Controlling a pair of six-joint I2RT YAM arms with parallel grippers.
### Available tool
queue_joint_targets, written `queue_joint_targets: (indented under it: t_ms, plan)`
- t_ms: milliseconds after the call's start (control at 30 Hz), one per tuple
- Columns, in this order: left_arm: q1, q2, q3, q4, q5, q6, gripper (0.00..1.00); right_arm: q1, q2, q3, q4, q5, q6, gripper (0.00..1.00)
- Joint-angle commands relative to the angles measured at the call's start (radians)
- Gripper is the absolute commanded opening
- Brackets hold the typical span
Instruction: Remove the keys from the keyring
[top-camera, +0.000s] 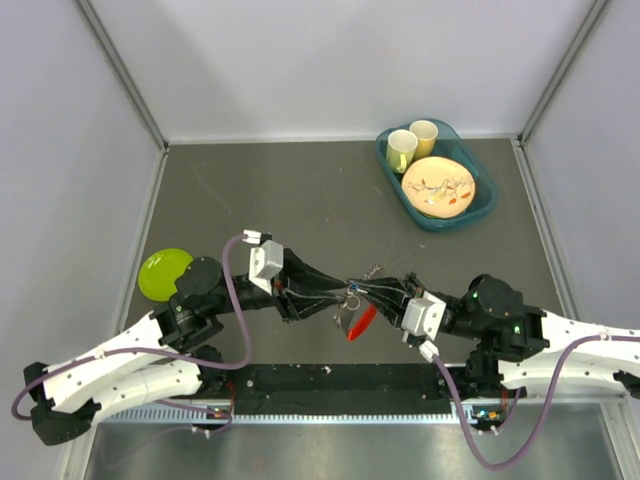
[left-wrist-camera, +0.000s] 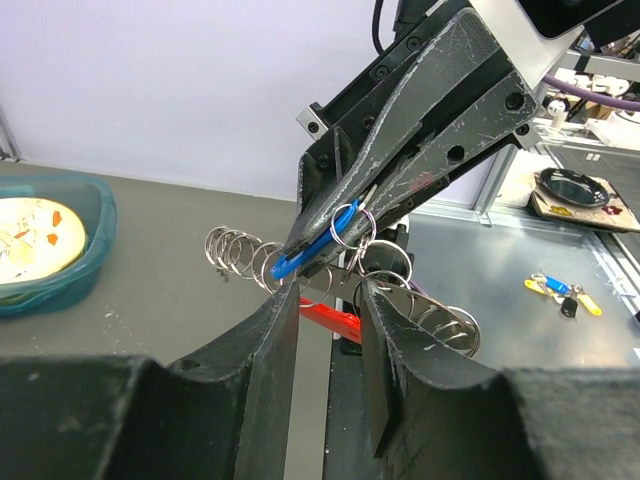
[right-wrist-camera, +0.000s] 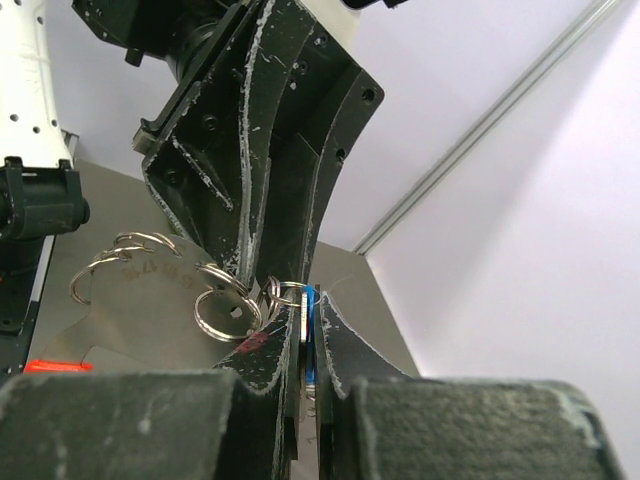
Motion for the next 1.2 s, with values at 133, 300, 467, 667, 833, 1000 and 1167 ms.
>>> queue_joint_targets:
  t_ms: [133,300,467,667,833,1000,1167]
  plan:
    - [-0.008,-0.021,-0.039,0.109,-0.032,-0.025,0.38,0.011,-0.007,0.017,0.148,0.017,0.043,0.00]
    - [-0.011,-0.017,-0.054,0.174,-0.018,-0.060,0.38,0.011,-0.007,-0.013,0.200,0.027,0.079,0.00]
    - [-0.015,-0.018,-0.059,0.191,-0.018,-0.065,0.38,0.011,-0.004,-0.037,0.232,0.028,0.099,0.00]
    - [-0.017,-0.009,-0.056,0.203,-0.007,-0.066,0.30,0.011,0.005,-0.044,0.251,0.024,0.116,0.00]
    - [-0.018,-0.004,-0.057,0.206,-0.005,-0.068,0.27,0.011,0.010,-0.044,0.254,0.024,0.124,0.00]
    - [-0.023,0.000,-0.051,0.214,-0.004,-0.078,0.15,0.011,0.018,-0.049,0.252,0.028,0.135,0.00]
    - [-0.026,0.019,-0.028,0.186,-0.009,-0.103,0.00,0.011,0.022,-0.056,0.242,0.041,0.142,0.00]
